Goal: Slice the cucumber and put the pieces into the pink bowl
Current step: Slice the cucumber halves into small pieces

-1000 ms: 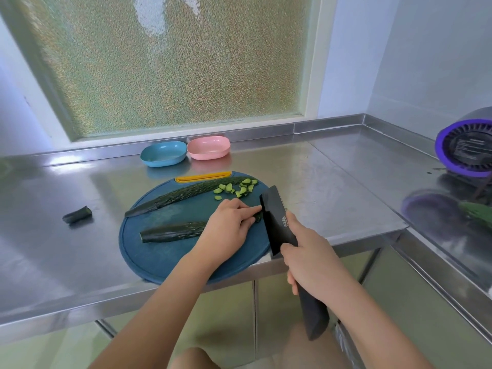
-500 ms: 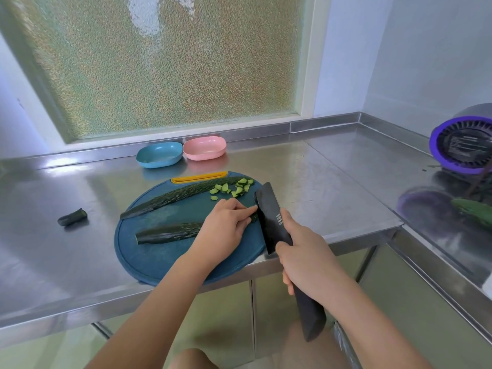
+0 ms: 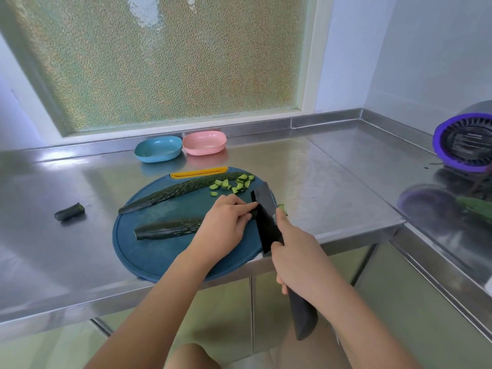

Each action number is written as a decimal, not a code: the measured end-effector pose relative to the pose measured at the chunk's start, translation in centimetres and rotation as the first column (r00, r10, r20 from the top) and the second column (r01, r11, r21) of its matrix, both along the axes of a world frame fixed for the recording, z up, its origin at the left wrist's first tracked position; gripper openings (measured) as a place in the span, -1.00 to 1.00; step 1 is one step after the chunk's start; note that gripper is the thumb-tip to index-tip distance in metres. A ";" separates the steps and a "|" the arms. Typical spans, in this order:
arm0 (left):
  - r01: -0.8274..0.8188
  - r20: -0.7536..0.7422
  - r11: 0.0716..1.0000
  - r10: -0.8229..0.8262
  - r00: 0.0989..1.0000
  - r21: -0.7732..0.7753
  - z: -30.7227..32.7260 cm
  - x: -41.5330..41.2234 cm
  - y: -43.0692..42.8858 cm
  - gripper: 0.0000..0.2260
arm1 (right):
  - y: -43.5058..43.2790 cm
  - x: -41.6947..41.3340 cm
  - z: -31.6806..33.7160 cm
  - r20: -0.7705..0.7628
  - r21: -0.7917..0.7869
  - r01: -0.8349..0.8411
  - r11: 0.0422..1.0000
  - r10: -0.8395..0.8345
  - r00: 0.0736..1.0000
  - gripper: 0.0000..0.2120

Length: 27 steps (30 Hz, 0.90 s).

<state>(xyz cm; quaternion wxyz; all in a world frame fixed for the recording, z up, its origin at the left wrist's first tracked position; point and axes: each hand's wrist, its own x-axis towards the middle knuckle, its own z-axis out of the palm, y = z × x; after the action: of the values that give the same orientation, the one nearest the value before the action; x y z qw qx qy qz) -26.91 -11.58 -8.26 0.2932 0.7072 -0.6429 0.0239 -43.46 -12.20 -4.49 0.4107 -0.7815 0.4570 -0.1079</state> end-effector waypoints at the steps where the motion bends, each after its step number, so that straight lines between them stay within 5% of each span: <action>1: -0.002 -0.005 1.000 0.002 1.000 0.000 0.0 0.0 0.1 -0.70 | 0.0 -0.3 -0.1 0.020 0.015 0.007 1.000 -0.008 1.000 -0.32; 13: -0.007 0.004 1.000 0.007 1.000 0.019 0.4 -0.1 0.3 -0.67 | 0.3 -1.0 -0.1 0.212 0.060 0.040 0.997 -0.052 0.976 -0.34; 27: -0.004 -0.005 1.000 0.004 1.000 0.017 0.3 -0.2 0.3 -0.72 | 0.3 -0.6 0.5 0.064 -0.020 -0.018 1.000 0.020 0.998 -0.34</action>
<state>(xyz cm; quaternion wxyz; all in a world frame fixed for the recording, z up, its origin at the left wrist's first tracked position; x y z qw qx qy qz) -27.12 -11.29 -7.94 0.2888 0.7109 -0.6410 0.0170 -44.04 -11.85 -3.99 0.4185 -0.7860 0.4351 -0.1334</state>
